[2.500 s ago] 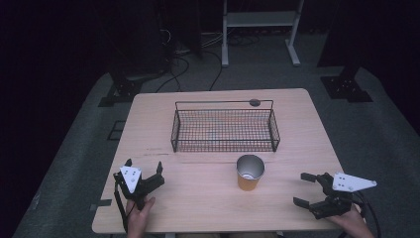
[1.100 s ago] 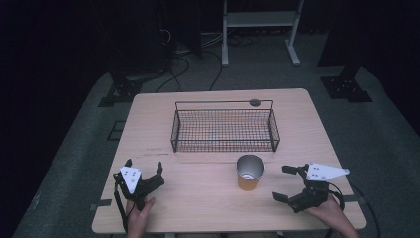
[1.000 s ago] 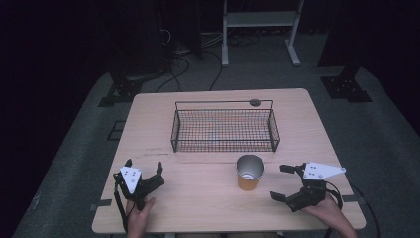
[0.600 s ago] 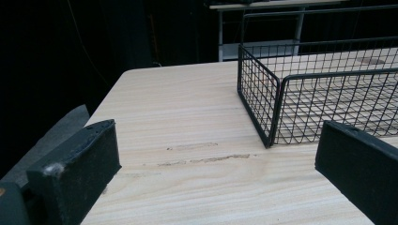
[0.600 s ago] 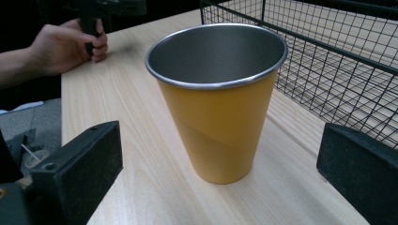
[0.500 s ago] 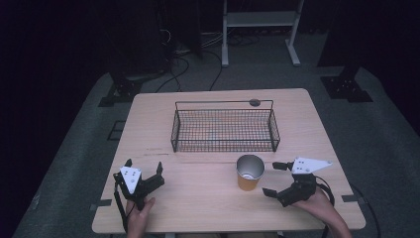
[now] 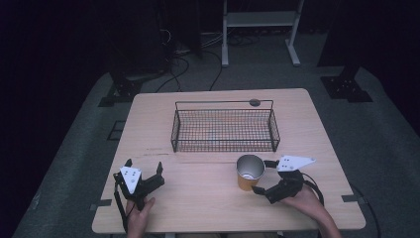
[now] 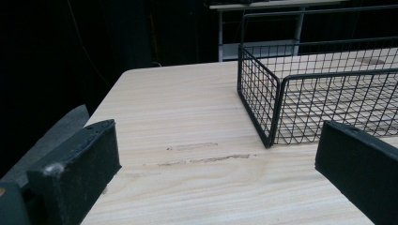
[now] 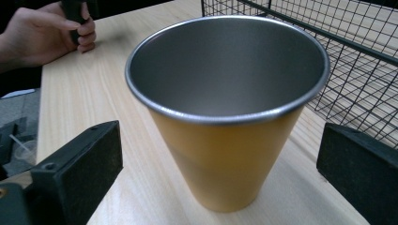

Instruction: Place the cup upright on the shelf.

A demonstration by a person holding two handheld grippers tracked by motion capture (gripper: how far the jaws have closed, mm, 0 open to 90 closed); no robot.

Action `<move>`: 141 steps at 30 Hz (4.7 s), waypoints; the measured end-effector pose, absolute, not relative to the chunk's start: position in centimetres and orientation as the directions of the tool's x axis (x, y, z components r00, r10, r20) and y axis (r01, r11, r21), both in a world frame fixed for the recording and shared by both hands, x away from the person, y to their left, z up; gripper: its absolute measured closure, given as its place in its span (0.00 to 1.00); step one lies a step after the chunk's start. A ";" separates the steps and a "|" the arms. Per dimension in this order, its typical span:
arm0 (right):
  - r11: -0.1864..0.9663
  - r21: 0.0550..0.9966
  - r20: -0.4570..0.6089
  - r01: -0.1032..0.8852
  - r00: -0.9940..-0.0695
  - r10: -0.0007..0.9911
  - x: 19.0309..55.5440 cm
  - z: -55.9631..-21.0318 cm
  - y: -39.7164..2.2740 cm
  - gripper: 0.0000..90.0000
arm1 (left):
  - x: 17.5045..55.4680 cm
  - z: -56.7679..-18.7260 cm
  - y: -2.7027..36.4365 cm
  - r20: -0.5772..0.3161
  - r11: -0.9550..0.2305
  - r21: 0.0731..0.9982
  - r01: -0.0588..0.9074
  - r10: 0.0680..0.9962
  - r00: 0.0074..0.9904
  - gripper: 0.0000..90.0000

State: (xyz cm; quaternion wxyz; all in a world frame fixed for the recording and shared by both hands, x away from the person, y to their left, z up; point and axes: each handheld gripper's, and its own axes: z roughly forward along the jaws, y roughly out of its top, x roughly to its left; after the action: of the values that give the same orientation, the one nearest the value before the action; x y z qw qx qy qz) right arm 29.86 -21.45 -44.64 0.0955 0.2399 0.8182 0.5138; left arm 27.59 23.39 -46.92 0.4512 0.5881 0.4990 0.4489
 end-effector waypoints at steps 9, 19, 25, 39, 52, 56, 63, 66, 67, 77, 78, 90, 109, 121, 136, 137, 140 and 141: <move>0.343 0.891 0.094 0.299 -0.858 0.504 30.4 -44.8 -20.6 0.00 | 27.6 -46.9 23.4 0.078 -0.095 0.979 0.182 0.992 0.099 0.00; 0.373 0.883 0.063 0.284 -0.861 0.505 30.9 -44.5 -19.3 0.00 | 27.6 -46.9 23.4 0.077 -0.094 0.979 0.182 0.992 0.099 0.00; 0.369 0.887 0.067 0.277 -0.868 0.491 31.2 -44.5 -18.6 0.00 | 27.6 -46.9 23.4 0.076 -0.094 0.979 0.182 0.992 0.099 0.00; 0.360 0.893 0.062 0.269 -0.867 0.494 31.4 -44.3 -18.4 0.13 | 27.6 -46.9 23.4 0.077 -0.095 0.979 0.182 0.992 0.100 0.00; 0.375 0.882 0.089 0.286 -0.882 0.462 31.8 -43.1 -18.1 0.14 | 27.6 -46.9 23.4 0.074 -0.092 0.979 0.182 0.992 0.102 0.00; 0.371 0.884 0.097 0.285 -0.888 0.450 32.2 -42.5 -18.0 0.14 | 27.6 -46.9 23.5 0.071 -0.089 0.979 0.183 0.992 0.101 0.00; 0.359 0.897 0.078 0.256 -0.894 0.442 32.9 -40.5 -17.8 0.14 | 27.6 -46.9 23.5 0.072 -0.090 0.979 0.181 0.992 0.102 0.00; 0.354 0.900 0.081 0.255 -0.896 0.437 33.2 -39.8 -17.8 0.14 | 27.6 -46.9 23.4 0.075 -0.092 0.979 0.182 0.992 0.102 0.00; 0.355 0.900 0.077 0.251 -0.895 0.438 33.3 -39.5 -17.8 0.14 | 27.6 -46.9 23.4 0.076 -0.094 0.979 0.182 0.992 0.102 0.00; 0.349 0.907 0.071 0.234 -0.904 0.421 35.4 -37.1 -17.3 0.14 | 27.6 -46.9 23.5 0.069 -0.087 0.980 0.181 0.992 0.105 0.00; 0.343 0.909 0.076 0.236 -0.905 0.420 35.7 -36.9 -17.2 0.14 | 27.6 -46.9 23.5 0.068 -0.087 0.979 0.182 0.992 0.105 0.00; 0.307 0.920 0.087 0.244 -0.890 0.448 39.6 -34.1 -16.8 0.14 | 27.6 -46.9 23.5 0.068 -0.086 0.980 0.182 0.992 0.104 0.00; 0.328 0.893 0.121 0.308 -0.867 0.484 45.8 -34.1 -14.6 0.14 | 27.6 -46.9 23.5 0.071 -0.088 0.979 0.182 0.992 0.102 0.00; 0.353 0.878 0.133 0.324 -0.872 0.470 48.3 -35.5 -13.7 0.14 | 27.6 -46.9 23.5 0.070 -0.088 0.979 0.182 0.992 0.103 0.00; 0.372 0.855 0.155 0.362 -0.861 0.484 50.2 -37.8 -13.8 0.14 | 27.6 -46.9 23.4 0.074 -0.092 0.979 0.181 0.992 0.101 0.00; 0.368 0.856 0.158 0.364 -0.861 0.484 50.3 -38.0 -13.8 0.14 | 27.6 -46.9 23.4 0.074 -0.092 0.979 0.182 0.992 0.101 0.00; 0.367 0.857 0.158 0.362 -0.863 0.480 50.6 -38.3 -13.6 0.14 | 27.6 -46.9 23.4 0.074 -0.091 0.979 0.182 0.992 0.101 0.00; 0.371 0.854 0.160 0.365 -0.862 0.480 50.7 -38.5 -13.5 0.14 | 27.6 -46.9 23.4 0.074 -0.091 0.979 0.182 0.992 0.101 0.00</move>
State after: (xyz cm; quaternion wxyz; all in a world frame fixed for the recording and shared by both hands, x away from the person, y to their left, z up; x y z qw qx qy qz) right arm 50.67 -13.48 -38.47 0.0577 0.2560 0.8260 0.4988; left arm 27.61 23.41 -46.90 0.4528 0.5878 0.4992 0.4474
